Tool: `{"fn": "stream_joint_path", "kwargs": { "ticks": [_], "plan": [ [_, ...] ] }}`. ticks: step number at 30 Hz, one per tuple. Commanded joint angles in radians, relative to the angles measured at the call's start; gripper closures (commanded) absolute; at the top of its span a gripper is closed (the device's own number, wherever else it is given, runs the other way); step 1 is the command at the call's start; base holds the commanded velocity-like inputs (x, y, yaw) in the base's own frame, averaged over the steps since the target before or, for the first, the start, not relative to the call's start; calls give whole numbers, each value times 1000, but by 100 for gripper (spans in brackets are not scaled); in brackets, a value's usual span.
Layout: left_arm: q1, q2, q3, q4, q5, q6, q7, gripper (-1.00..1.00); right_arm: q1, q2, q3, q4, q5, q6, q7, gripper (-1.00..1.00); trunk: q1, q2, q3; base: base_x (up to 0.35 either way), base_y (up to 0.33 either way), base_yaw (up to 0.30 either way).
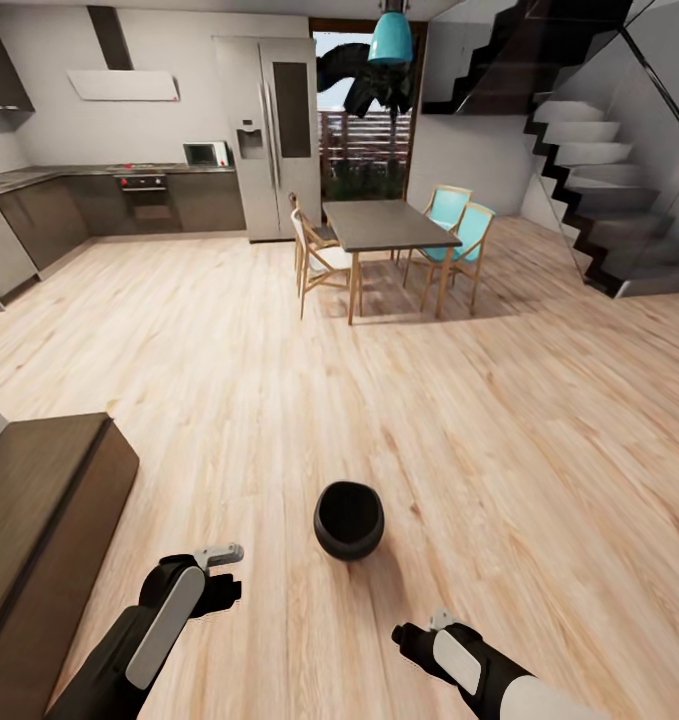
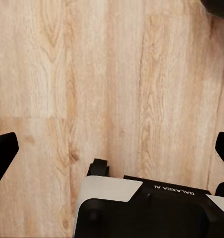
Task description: Place each of the two pumpkins and all three candles from the living room inside a cabinet in the living room (use any cabinet), then make sure every cabinet is closed, and position the cauldron so it is next to a table in the living room.
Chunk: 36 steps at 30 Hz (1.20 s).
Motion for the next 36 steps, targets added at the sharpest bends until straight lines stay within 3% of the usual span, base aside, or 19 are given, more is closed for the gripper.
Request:
{"fn": "stream_joint_path", "kwargs": {
  "ticks": [1, 17, 36],
  "plan": [
    [-1, 1, -3, -1, 10, 1, 10, -100, -1, -1, 7, -2, -7, 3, -7, -100, 1, -1, -1, 335, 0, 0],
    [-1, -1, -3, -1, 7, 1, 10, -100, -1, -1, 7, -3, -7, 3, -8, -100, 1, -1, 3, 294, -61, -148],
    [-1, 0, -3, -7, 7, 1, 10, -100, -1, -1, 7, -3, -7, 3, -8, -100, 1, -1, 3, 53, -13, -3]
  ]
}}
